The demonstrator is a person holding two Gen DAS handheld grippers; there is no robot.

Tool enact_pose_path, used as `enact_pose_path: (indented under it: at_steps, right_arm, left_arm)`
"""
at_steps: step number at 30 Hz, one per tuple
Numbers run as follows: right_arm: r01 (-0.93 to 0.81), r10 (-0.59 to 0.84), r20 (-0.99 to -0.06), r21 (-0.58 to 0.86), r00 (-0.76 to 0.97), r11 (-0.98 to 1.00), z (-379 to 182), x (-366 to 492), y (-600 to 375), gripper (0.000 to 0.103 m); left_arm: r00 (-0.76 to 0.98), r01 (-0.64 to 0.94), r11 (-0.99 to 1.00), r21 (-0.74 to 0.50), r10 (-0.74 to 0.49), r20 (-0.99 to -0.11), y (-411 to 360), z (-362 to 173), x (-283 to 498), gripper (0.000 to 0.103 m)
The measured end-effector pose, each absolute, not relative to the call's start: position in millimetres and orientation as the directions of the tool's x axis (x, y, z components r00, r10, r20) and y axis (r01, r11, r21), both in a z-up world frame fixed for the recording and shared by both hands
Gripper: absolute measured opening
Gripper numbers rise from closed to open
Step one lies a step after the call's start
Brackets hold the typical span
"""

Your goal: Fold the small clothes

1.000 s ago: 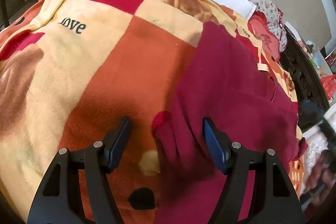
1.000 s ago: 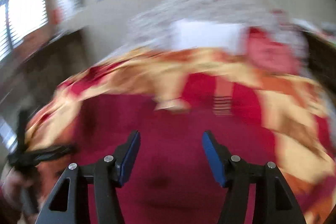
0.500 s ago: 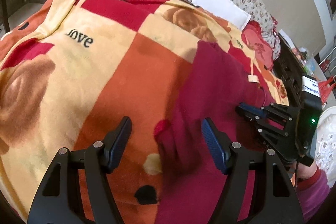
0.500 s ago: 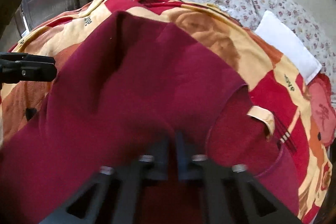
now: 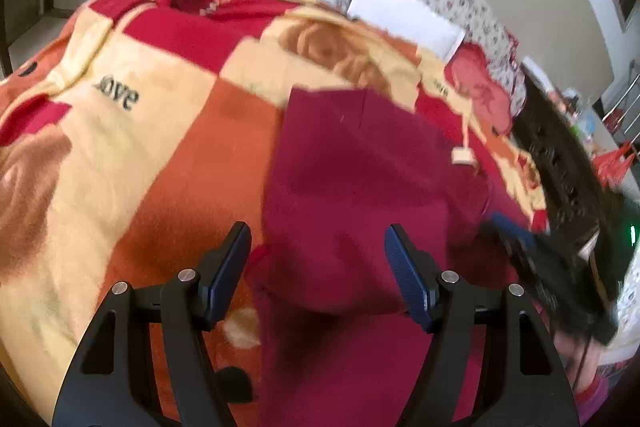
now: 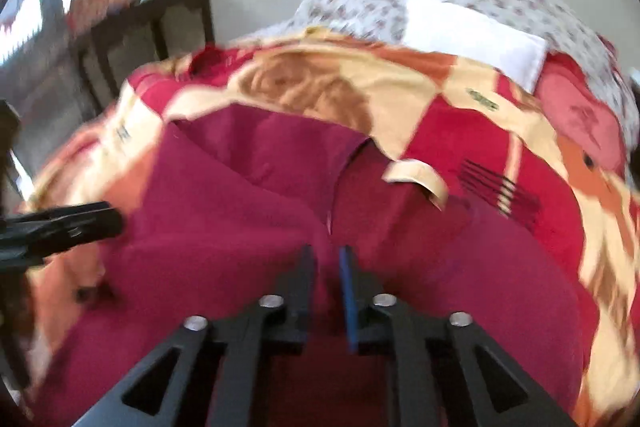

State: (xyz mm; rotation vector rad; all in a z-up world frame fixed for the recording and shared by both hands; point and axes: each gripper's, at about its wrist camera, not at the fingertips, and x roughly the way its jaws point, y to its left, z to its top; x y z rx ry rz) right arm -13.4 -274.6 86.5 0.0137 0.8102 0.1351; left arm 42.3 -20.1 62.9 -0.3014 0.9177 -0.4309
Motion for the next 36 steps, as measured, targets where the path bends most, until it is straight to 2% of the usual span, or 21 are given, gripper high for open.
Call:
enact_pose_path:
  at_steps: [2, 6, 8, 12, 16, 21, 26, 30, 34, 36]
  right_arm:
    - [-0.076, 0.108, -0.704, 0.076, 0.702, 0.994, 85.0, -35.6, -287.1, 0.042]
    - [0.074, -0.017, -0.779, 0.037, 0.626, 0.997, 54.6, -55.4, -323.5, 0.042]
    - [0.095, 0.027, -0.779, 0.111, 0.626, 0.989, 46.5, -61.6, -337.2, 0.042]
    - [0.125, 0.056, -0.749, 0.184, 0.661, 0.975, 65.3, -86.9, -351.8, 0.042]
    - [0.262, -0.086, -0.729, 0.131, 0.679, 0.956, 85.8, -117.2, -395.8, 0.043]
    - [0.485, -0.329, -0.786, -0.042, 0.524, 0.873, 81.5, -126.8, -482.3, 0.045]
    - [0.523, -0.305, -0.874, -0.069, 0.379, 0.849, 62.4, -127.2, -533.4, 0.045]
    - [0.530, -0.396, -0.878, -0.208, 0.270, 0.822, 61.3, -181.0, -537.2, 0.045]
    - [0.579, -0.341, -0.926, -0.190, 0.162, 0.793, 35.9, -248.3, -547.5, 0.045]
    - [0.637, -0.310, -0.926, -0.109, 0.214, 0.764, 39.3, -280.2, -549.6, 0.045]
  left_arm:
    - [0.555, 0.255, 0.866, -0.430, -0.495, -0.669, -23.0, 69.6, 39.8, 0.070]
    - [0.491, 0.281, 0.871, -0.402, -0.490, -0.720, -44.0, 53.0, 39.6, 0.070]
    - [0.447, 0.284, 0.896, -0.341, -0.439, -0.779, -57.0, 34.7, 41.0, 0.070]
    - [0.502, 0.340, 0.920, -0.194, -0.352, -0.790, -73.3, 33.8, 29.5, 0.070]
    - [0.486, 0.319, 0.909, -0.268, -0.400, -0.777, -67.8, 43.7, 30.0, 0.070]
    - [0.496, 0.306, 0.899, -0.312, -0.431, -0.754, -66.1, 56.5, 23.1, 0.070]
    - [0.465, 0.322, 0.897, -0.304, -0.430, -0.774, -74.2, 53.9, 16.7, 0.070]
    - [0.470, 0.308, 0.895, -0.323, -0.438, -0.766, -65.9, 55.7, 16.6, 0.070]
    - [0.467, 0.289, 0.892, -0.347, -0.448, -0.763, -58.7, 55.9, 20.3, 0.070]
    - [0.465, 0.293, 0.888, -0.353, -0.455, -0.759, -57.7, 57.2, 20.0, 0.070]
